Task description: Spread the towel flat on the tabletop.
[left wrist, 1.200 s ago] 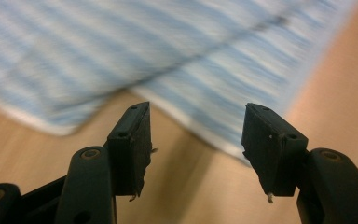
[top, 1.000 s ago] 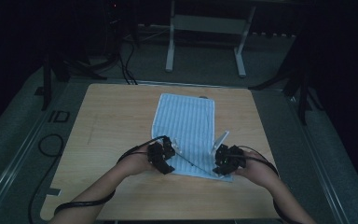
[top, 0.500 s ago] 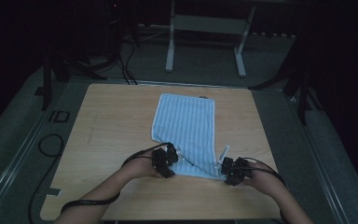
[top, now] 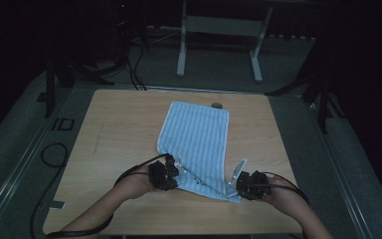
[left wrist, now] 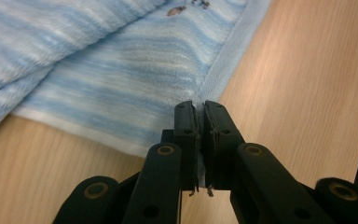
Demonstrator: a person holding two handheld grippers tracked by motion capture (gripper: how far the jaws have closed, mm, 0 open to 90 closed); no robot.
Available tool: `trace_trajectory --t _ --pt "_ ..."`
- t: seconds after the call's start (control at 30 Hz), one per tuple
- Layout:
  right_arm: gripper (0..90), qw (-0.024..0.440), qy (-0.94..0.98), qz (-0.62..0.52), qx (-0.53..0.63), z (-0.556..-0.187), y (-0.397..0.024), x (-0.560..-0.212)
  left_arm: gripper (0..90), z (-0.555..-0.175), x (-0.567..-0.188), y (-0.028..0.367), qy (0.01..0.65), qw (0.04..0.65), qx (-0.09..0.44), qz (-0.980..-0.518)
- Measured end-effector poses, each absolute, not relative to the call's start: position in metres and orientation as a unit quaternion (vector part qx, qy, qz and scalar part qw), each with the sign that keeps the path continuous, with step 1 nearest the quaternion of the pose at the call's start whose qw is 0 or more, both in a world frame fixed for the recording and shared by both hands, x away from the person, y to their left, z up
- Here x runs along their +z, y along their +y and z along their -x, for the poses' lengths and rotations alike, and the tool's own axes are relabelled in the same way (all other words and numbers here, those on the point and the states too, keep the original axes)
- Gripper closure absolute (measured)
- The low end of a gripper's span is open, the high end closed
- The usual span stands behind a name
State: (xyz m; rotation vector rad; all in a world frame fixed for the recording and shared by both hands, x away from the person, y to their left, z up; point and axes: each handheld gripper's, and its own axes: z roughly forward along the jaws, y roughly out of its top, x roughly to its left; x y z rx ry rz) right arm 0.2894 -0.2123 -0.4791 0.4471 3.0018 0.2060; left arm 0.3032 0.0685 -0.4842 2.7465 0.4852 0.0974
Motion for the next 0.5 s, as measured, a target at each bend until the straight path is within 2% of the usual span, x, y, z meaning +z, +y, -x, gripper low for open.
trace_trajectory --t 0.07,0.1,0.17,0.2,0.27,0.4,0.5 --pt "78.9 0.044 0.987 -0.138 0.068 -0.281 -0.208 -0.488 84.9 -0.303 -0.482 0.071 0.177 0.181 0.029 -0.967" --pt "71.2 0.044 0.988 -0.132 0.062 -0.277 -0.205 -0.494 84.9 -0.303 -0.481 0.071 0.178 0.183 0.029 -0.966" --pt "71.0 0.045 0.989 -0.130 0.056 -0.273 -0.201 -0.505 84.9 -0.305 -0.478 0.072 0.178 0.183 0.034 -0.966" --pt "67.8 0.047 0.989 -0.127 0.054 -0.272 -0.200 -0.509 84.9 -0.305 -0.478 0.072 0.176 0.183 0.034 -0.967" --pt "68.0 0.063 0.990 -0.122 0.043 -0.273 -0.197 -0.515 84.9 -0.306 -0.478 0.071 0.176 0.179 0.036 -0.967" --pt "71.3 0.065 0.990 -0.120 0.040 -0.279 -0.194 -0.517 84.9 -0.309 -0.481 0.070 0.177 0.180 0.028 -0.967" --pt "80.1 0.069 0.990 -0.116 0.033 -0.281 -0.191 -0.517 84.8 -0.312 -0.486 0.071 0.186 0.180 0.027 -0.966"
